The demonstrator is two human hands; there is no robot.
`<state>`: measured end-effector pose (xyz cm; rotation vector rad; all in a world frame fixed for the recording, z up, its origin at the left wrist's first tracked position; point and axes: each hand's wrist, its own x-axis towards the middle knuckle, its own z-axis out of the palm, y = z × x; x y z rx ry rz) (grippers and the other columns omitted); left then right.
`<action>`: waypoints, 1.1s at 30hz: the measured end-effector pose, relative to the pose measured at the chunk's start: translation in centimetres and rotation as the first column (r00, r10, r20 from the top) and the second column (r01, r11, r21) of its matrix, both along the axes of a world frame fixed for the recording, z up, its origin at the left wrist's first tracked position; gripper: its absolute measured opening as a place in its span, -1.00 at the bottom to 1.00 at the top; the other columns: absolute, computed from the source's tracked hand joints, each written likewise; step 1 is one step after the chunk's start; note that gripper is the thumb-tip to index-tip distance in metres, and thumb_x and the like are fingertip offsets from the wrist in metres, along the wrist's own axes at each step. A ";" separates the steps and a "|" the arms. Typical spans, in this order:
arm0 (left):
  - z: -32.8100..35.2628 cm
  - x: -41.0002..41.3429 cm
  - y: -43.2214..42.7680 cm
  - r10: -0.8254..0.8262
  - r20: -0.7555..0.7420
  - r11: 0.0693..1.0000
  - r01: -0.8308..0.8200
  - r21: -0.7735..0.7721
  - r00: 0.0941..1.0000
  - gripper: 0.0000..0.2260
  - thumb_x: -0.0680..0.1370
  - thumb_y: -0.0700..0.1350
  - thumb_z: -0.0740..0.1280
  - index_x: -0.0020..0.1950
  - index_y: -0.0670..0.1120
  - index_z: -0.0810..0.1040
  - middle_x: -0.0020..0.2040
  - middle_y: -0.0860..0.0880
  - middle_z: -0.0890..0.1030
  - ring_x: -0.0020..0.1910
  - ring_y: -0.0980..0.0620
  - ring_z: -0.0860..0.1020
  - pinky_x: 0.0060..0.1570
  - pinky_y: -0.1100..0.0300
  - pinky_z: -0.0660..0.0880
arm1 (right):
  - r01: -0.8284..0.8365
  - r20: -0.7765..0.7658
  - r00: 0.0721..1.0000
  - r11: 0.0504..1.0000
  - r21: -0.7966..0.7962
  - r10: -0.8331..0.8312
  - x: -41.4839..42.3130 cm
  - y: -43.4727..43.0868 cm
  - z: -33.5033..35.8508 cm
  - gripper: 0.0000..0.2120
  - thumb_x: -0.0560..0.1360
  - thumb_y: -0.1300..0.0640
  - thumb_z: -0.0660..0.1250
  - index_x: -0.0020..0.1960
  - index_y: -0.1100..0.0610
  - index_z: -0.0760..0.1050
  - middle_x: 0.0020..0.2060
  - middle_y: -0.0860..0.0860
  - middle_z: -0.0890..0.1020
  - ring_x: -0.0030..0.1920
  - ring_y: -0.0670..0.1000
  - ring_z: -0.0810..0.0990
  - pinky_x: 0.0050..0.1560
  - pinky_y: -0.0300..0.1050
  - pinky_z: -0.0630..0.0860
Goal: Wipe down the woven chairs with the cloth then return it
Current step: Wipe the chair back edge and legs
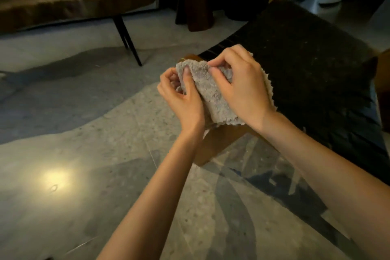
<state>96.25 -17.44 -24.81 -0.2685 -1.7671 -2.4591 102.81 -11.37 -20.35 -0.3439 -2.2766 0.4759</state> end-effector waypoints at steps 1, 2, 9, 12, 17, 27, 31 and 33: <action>0.4 -1.2 -0.2 -0.006 0.005 1.000 0.006 0.004 1.000 -0.91 0.59 -0.11 0.28 0.02 -0.08 0.39 0.08 -0.16 0.44 0.01 -0.04 0.47 0.08 0.01 0.48 | 0.007 -0.010 1.000 1.000 -0.012 -0.007 -1.1 -0.1 0.2 -0.95 0.55 0.19 0.31 -0.04 0.17 0.54 -0.10 -0.08 0.45 -0.08 -0.17 0.43 -0.10 -0.46 0.31; 0.7 -2.3 -0.4 -0.017 0.010 1.000 0.017 0.011 1.000 -0.90 0.59 -0.11 0.28 0.03 -0.10 0.39 0.10 -0.20 0.46 0.04 -0.06 0.48 0.09 0.00 0.48 | 0.011 -0.019 1.000 1.000 -0.028 -0.011 -2.1 -0.2 0.4 -0.94 0.54 0.19 0.32 -0.05 0.17 0.54 -0.11 -0.08 0.46 -0.10 -0.18 0.42 -0.11 -0.48 0.31; 1.8 -3.9 -0.4 -0.357 0.082 0.922 0.337 0.194 0.930 -0.88 0.64 -0.04 0.18 0.07 -0.07 0.35 -0.08 -0.04 0.54 -0.16 0.14 0.56 -0.16 0.26 0.52 | 0.040 0.072 0.996 0.998 0.044 -0.043 -4.5 -0.5 0.9 -0.74 0.60 0.12 0.19 0.20 0.15 0.57 0.11 0.01 0.63 0.15 -0.03 0.52 0.15 -0.30 0.32; 1.4 -3.3 -0.9 -0.388 -0.024 0.903 0.385 0.189 0.921 -0.91 0.63 -0.11 0.19 0.07 -0.10 0.32 -0.14 -0.02 0.51 -0.25 0.19 0.52 -0.22 0.31 0.49 | 0.033 0.180 0.982 0.991 0.132 -0.056 -2.8 -0.8 0.2 -0.64 0.63 0.06 0.08 0.37 0.10 0.44 0.25 -0.04 0.55 0.26 -0.03 0.44 0.28 -0.15 0.37; 2.2 -4.2 -1.3 -0.377 -0.397 0.920 0.289 -0.265 0.837 -0.90 0.59 -0.13 0.26 -0.02 -0.05 0.33 -0.18 0.06 0.43 -0.24 0.16 0.41 -0.21 0.28 0.39 | 0.190 0.201 0.942 0.918 0.348 -0.270 0.2 -1.3 -1.5 -0.57 0.61 -0.01 0.04 0.37 0.18 0.37 0.27 0.05 0.50 0.18 0.08 0.42 0.20 -0.08 0.35; 1.7 -3.9 -0.1 -0.213 -0.346 0.930 0.082 -0.357 0.914 -0.90 0.65 -0.12 0.12 -0.02 -0.11 0.24 -0.02 -0.05 0.28 -0.01 0.06 0.29 0.08 0.37 0.23 | 0.324 0.026 0.924 0.817 0.477 -0.382 0.9 -3.0 -2.5 -0.89 0.60 0.17 0.23 0.04 0.21 0.46 -0.05 0.13 0.53 -0.07 0.10 0.51 -0.09 -0.01 0.46; -1.0 -2.4 -1.5 -0.261 -0.389 0.894 0.070 -0.442 0.883 -0.91 0.64 -0.12 0.08 -0.05 -0.06 0.20 -0.03 0.03 0.22 -0.02 0.11 0.25 0.09 0.56 0.06 | 0.434 -0.075 0.874 0.700 0.568 -0.481 2.6 -4.2 -4.5 -0.95 0.55 0.26 0.29 0.00 0.19 0.43 -0.11 0.10 0.53 -0.16 0.06 0.52 -0.17 -0.06 0.44; -3.8 -0.8 -2.4 -0.379 -0.350 0.848 0.171 -0.502 0.857 -0.90 0.65 -0.13 0.08 -0.06 -0.05 0.20 -0.09 0.09 0.20 -0.10 0.18 0.24 0.01 0.48 0.20 | 0.428 -0.054 0.869 0.691 0.582 -0.492 3.7 -4.5 -5.9 -0.91 0.53 0.26 0.31 0.01 0.18 0.42 -0.10 0.10 0.54 -0.13 0.07 0.52 -0.17 -0.07 0.42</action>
